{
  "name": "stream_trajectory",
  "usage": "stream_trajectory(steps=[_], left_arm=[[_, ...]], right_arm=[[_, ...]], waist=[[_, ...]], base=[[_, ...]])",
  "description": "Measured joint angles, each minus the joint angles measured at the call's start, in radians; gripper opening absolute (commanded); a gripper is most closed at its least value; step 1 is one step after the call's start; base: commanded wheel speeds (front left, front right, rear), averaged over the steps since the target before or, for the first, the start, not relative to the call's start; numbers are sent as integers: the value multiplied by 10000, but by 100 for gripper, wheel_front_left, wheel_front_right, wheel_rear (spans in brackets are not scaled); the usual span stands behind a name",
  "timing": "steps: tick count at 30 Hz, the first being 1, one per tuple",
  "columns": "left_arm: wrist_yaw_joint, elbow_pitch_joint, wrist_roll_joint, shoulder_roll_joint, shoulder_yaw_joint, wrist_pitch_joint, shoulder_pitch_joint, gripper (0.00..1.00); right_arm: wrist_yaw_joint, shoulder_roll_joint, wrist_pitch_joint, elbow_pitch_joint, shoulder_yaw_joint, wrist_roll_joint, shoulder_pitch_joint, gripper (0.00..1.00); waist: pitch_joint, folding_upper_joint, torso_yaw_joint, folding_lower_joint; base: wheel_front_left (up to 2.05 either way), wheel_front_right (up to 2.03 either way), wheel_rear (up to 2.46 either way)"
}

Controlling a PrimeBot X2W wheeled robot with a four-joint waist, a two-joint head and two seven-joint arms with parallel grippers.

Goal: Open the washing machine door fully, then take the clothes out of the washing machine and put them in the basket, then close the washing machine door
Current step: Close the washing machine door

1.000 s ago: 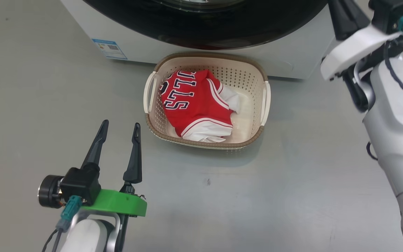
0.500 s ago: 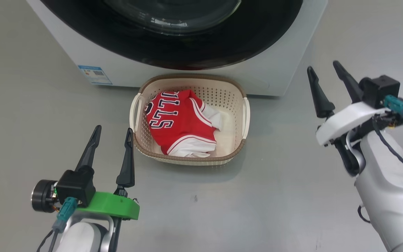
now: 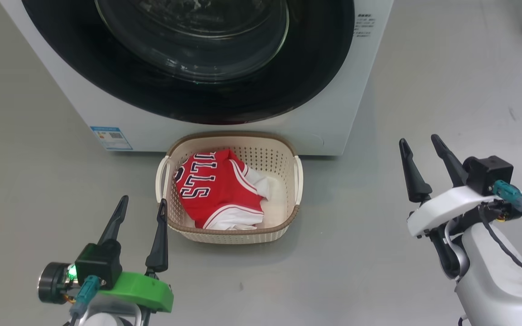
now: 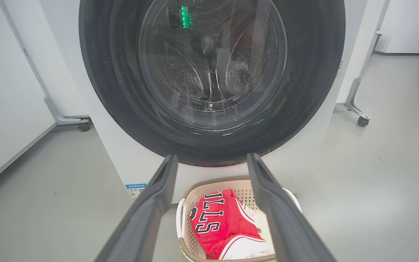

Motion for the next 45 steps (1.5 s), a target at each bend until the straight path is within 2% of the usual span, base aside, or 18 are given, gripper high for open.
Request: stream_trajectory(steps=[16,45], left_arm=[[2,-178,-17,230,136,230,849,100],[6,-913,-15,439,186,625,1511,100]], right_arm=[[-560,-12,-2,-1384,-207,-81,2046,100],[-1097,-121,150,-3436,-132,-109,3938,100]], waist=[[-1015,0,-702,0],[-1456,0,-1149,0]], base=[[0,0,0],[0,0,0]])
